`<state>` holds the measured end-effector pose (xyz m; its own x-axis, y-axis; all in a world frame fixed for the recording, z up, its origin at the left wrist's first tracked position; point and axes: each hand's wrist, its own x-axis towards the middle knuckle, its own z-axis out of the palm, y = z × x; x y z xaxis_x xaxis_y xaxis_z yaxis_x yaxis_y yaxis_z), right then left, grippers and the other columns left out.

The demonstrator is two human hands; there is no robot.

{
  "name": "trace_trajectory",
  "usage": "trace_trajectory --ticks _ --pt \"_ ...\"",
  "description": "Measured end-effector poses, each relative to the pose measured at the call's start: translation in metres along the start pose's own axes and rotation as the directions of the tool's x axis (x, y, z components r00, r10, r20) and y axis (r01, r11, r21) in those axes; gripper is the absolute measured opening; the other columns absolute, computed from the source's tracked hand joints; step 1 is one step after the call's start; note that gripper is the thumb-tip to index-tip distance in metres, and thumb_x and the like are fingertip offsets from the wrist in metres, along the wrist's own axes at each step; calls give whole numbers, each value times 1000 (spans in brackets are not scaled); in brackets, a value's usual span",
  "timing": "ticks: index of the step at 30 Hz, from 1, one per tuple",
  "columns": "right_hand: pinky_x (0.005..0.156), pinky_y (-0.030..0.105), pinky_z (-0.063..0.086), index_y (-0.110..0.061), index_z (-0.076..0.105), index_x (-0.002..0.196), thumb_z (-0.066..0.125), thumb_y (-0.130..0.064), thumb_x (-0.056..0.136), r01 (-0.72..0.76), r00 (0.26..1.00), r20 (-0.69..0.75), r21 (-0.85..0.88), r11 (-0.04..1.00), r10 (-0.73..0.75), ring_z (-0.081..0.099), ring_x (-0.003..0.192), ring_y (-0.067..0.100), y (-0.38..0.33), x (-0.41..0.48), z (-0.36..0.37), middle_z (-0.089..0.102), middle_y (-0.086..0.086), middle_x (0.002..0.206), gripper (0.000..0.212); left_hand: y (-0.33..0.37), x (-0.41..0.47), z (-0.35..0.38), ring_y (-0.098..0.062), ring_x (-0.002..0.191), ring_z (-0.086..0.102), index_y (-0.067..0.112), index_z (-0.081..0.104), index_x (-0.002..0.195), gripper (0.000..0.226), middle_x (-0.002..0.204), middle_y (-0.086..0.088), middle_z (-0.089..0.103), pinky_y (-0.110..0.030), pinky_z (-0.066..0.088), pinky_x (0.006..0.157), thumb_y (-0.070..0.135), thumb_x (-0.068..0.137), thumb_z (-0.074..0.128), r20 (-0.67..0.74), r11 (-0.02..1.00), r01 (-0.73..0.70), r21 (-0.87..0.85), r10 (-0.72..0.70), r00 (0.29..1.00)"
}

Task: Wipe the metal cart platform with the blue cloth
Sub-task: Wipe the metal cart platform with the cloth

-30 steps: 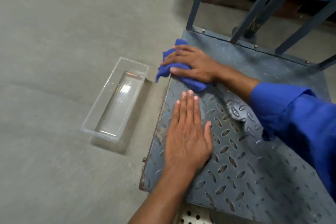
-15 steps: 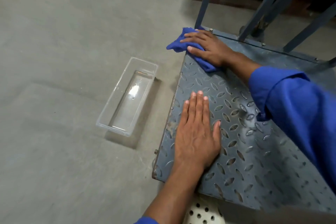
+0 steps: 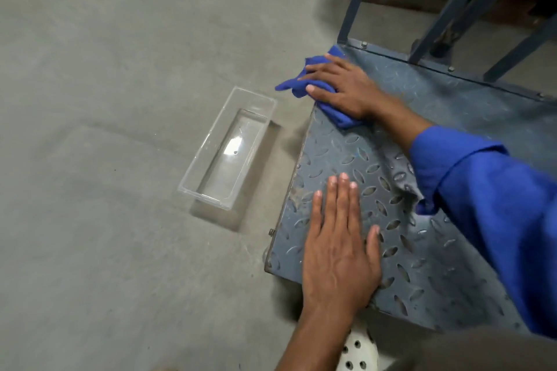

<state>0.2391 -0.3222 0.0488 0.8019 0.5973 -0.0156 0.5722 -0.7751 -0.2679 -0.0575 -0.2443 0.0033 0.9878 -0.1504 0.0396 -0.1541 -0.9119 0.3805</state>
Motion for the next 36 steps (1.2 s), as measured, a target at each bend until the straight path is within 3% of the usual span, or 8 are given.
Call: trace_trajectory --ticks 2,6,12,14,18,26,31,36 --pt "135 42 13 -37 58 152 27 -77 103 36 999 41 -25 999 -35 27 162 17 -23 -20 9 50 -12 164 71 0 -8 0 -24 169 -8 5 8 172 74 181 -13 -3 -49 4 135 48 114 25 -32 1000 13 -7 -13 999" --pt "133 41 17 -43 57 151 39 -65 110 356 927 135 -32 934 -349 31 161 15 -35 -53 19 48 -17 163 50 -5 -21 0 -25 169 0 5 16 171 75 181 -13 6 -49 7 134 49 112 32 -66 1000 22 3 -22 998" --pt "131 49 24 -36 65 143 29 -81 103 48 998 -26 -79 996 -51 40 155 24 -16 -27 13 58 -5 155 70 -17 -47 -1 -25 169 4 6 20 171 74 181 -12 10 -48 10 134 50 113 32 -126 999 37 2 -37 991" --pt "125 50 32 -34 67 139 21 -82 103 132 991 -3 -136 982 -134 49 143 27 -51 -45 27 65 -4 143 76 -29 -63 0 -25 169 9 6 26 170 69 180 -11 16 -47 14 135 45 113 36 -169 1000 6 -25 -11 985" --pt "119 45 35 -37 68 136 33 -67 110 405 911 123 -97 909 -393 57 118 20 -101 -92 45 68 -10 123 53 -54 -98 12 -26 166 21 8 38 166 58 177 -8 29 -47 19 135 34 115 32 -271 999 -37 -40 24 962" --pt "121 49 35 -34 70 135 40 -67 108 153 988 -24 -59 986 -155 55 132 26 -68 -66 37 68 -3 131 53 -48 -125 29 -31 167 17 6 38 166 75 177 -12 28 -49 12 137 8 94 60 -324 990 -32 -135 -14 946" --pt "127 43 27 -39 68 136 36 -70 108 372 928 61 -96 923 -367 55 127 20 -117 -119 58 68 -10 125 53 -51 -127 30 -29 167 16 9 33 167 102 177 -10 27 -50 12 137 -1 75 76 -326 996 -30 -88 0 945" --pt "124 52 31 -39 70 135 47 -70 106 254 967 -6 -12 967 -254 58 123 21 -106 -104 56 72 -9 124 49 -47 -134 27 -26 168 14 8 33 167 100 177 -10 27 -51 8 136 2 76 74 -321 997 4 -73 -27 947"
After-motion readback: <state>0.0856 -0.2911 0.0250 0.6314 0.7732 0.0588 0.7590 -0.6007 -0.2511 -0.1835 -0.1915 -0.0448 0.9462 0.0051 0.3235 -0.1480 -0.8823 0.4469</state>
